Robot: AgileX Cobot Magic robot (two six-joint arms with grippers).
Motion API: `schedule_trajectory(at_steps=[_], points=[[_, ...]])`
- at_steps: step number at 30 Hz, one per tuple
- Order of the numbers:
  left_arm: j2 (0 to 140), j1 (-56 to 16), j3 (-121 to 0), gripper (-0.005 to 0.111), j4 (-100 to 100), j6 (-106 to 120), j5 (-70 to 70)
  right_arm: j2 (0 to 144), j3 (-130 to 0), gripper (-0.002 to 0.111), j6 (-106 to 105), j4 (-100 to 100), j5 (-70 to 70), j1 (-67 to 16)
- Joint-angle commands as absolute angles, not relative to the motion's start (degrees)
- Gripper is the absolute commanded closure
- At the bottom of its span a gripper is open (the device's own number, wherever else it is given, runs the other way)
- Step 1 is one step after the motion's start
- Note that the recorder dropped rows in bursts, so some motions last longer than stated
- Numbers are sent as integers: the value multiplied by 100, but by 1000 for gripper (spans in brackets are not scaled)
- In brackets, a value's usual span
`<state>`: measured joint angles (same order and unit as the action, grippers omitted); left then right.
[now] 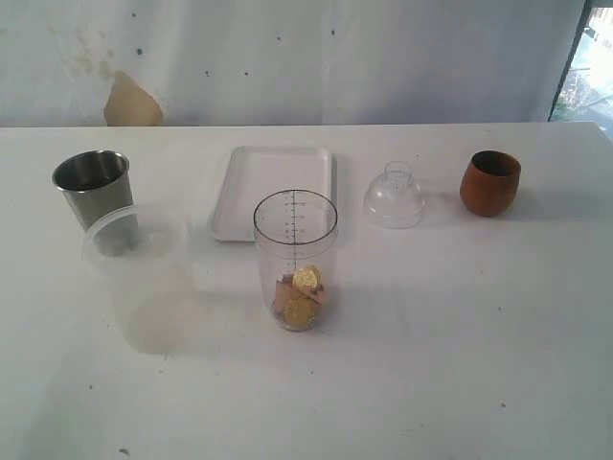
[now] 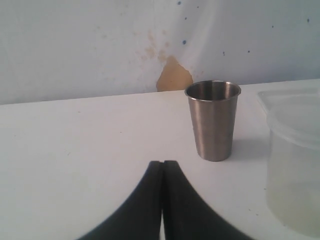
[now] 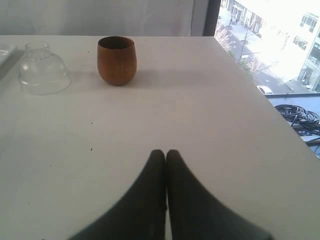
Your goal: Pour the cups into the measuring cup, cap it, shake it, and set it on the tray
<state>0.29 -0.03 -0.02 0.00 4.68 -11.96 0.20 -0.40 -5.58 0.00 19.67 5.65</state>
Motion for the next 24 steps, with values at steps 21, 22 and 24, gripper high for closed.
schedule_trajectory(at_steps=[21, 22, 24], points=[[0, -28, 0, 107, -251, -1630, 1992, 0, 0, 108, -567, 0, 1954, 598], [0, -28, 0, 106, 0, -1933, 1982, 0, 0, 108, -567, 0, 1954, 598], [62, -28, -52, 98, 428, -2293, 2044, 0, 0, 108, -567, 0, 1954, 598]])
